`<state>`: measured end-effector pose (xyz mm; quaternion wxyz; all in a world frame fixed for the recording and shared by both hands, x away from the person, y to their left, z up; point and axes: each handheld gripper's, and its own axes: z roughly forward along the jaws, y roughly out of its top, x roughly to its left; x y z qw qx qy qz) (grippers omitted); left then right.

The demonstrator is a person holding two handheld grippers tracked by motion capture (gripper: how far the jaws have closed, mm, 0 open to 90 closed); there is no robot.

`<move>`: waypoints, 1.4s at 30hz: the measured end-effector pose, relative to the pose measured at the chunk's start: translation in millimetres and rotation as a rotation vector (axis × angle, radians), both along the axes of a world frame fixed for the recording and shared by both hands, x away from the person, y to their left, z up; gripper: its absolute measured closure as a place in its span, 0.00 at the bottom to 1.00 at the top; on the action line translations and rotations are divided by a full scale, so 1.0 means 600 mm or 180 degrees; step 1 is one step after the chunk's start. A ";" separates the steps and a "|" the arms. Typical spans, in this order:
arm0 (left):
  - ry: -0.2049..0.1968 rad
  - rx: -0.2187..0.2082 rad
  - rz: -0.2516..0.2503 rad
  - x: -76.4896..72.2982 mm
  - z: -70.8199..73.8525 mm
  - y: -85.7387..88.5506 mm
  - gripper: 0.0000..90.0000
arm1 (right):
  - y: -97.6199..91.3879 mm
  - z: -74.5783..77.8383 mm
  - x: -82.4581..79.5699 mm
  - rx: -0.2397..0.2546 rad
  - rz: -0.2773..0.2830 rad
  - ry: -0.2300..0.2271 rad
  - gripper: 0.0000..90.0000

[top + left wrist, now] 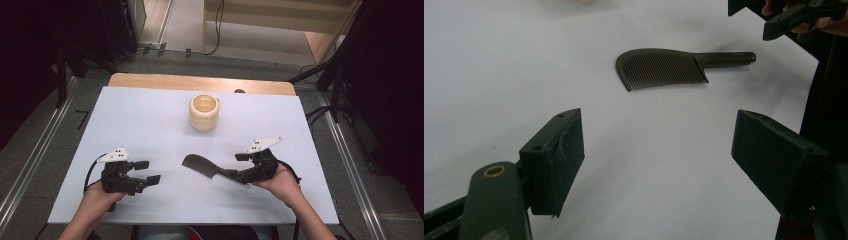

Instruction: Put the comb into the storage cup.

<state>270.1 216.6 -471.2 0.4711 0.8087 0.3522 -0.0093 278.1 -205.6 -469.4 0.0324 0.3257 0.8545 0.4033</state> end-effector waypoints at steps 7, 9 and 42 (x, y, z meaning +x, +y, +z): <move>0.0005 -0.0007 -0.0010 0.001 0.000 -0.001 0.24 | -0.004 -0.011 0.000 -0.0177 0.0028 0.0099 0.36; 0.0002 -0.0007 -0.0007 0.001 0.000 -0.001 0.24 | -0.003 -0.013 -0.001 -0.0228 0.0045 0.0112 0.37; -0.0002 0.0001 -0.0023 0.002 -0.001 -0.004 0.24 | 0.017 -0.048 -0.009 -0.0895 0.0206 0.0204 0.75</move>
